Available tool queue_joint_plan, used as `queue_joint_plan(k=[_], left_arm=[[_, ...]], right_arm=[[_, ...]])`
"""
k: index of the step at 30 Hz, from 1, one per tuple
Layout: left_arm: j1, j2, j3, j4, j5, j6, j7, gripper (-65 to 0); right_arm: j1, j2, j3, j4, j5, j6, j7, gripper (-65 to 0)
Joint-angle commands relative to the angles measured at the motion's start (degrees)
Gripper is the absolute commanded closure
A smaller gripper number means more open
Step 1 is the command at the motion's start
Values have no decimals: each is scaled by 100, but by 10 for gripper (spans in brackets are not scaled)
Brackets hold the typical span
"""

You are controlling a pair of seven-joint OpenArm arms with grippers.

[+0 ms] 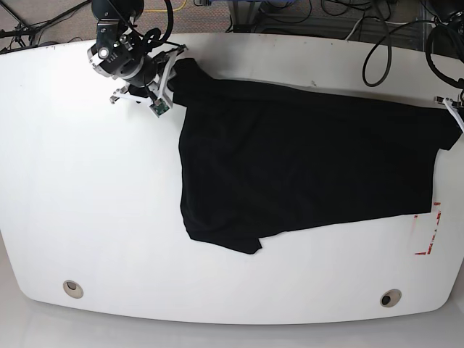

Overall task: Fold the T-shirt properly
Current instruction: 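Swing the held shirt over and lay it flat with both grippers, then release the shirt with the right gripper and move it aside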

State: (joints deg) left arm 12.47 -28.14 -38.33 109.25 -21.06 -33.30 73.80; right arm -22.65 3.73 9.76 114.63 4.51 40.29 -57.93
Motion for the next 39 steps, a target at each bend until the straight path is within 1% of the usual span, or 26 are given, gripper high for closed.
queue_joint_plan(k=[1, 3, 6, 15, 18, 21, 30, 32, 36, 39], left_arm=[[-21, -135, -93, 95, 44, -15, -70, 0], [-12, -127, -154, 103, 44, -15, -70, 0], [6, -109, -260, 95, 44, -15, -70, 0], [67, -100, -339, 86, 44, -15, -70, 0], [59, -100, -339, 77, 53, -15, -70, 0], [50, -109, -304, 77, 53, -15, -70, 0], [59, -118, -304, 77, 53, -15, -70, 0], [59, -127, -312, 77, 53, -15, -70, 0], [67, -127, -339, 68, 53, -15, -70, 0], [67, -127, -321, 68, 53, -15, -70, 0]], right_arm=[[-16, 27, -22, 102, 1, -29, 31, -277], [-33, -25, -31, 102, 63, -29, 31, -330], [-104, -105, 48, 102, 397, -29, 39, -358], [-139, -131, 1332, 84, 2278, -29, 31, -350], [-42, -131, 1604, -30, 2683, -29, 31, -350], [160, -122, 1780, -171, 2920, -29, 13, -350], [222, -87, 2158, -461, 4045, -29, -567, -350], [186, -87, 2220, -469, 4195, -29, -638, -350], [151, -87, 2422, -584, 4168, -29, -743, -350], [195, -96, 2782, -856, 4195, -29, -769, -350]])
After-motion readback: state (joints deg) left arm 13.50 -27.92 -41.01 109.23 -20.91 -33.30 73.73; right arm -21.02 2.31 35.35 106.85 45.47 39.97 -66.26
